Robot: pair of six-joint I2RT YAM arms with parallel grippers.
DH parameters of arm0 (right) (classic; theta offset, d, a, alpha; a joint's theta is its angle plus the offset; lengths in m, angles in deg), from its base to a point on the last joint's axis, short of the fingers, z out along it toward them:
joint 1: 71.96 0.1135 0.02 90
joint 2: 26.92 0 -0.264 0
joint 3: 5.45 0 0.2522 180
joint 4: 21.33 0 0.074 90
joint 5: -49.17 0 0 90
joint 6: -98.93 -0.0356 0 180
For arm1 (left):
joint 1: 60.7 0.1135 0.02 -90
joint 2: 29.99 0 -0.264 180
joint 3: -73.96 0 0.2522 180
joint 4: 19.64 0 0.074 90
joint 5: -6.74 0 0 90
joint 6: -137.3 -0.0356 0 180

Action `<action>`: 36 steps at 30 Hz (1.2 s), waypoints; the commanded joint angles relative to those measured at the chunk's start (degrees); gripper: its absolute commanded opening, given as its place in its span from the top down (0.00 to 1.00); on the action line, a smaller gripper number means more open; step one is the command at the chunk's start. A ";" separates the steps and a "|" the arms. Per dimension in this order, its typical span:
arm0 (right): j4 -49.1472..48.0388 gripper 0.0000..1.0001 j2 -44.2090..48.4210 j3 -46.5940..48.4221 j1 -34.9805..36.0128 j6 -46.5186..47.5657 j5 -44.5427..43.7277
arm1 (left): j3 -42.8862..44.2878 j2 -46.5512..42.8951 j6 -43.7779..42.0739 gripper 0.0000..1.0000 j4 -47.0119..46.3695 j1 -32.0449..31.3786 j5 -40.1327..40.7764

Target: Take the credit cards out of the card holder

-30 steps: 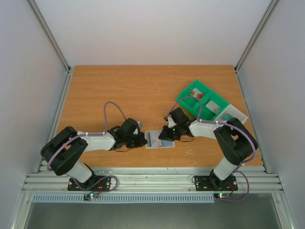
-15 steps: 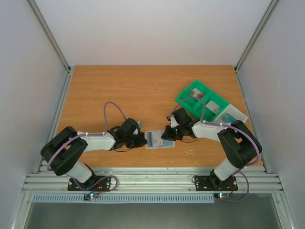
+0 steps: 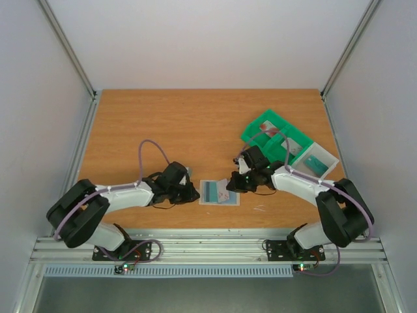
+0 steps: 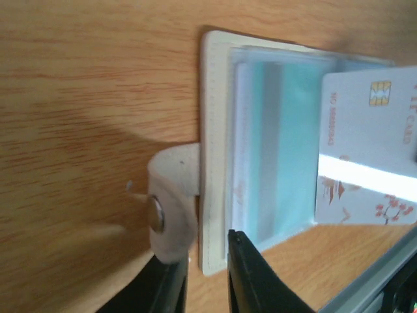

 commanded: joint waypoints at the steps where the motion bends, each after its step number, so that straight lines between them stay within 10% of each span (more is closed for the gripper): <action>1: 5.77 0.99 5.27 2.73 -0.35 2.41 0.05 | 2.95 -5.37 -1.42 0.78 4.74 -0.11 -0.18; 14: 6.63 0.99 15.29 3.75 -0.35 6.14 16.77 | 3.37 -19.03 -6.15 0.26 8.50 0.52 -4.52; 36: -3.70 0.99 19.79 0.69 0.35 4.58 36.24 | -2.14 -28.03 -5.14 0.41 -7.22 3.71 -25.63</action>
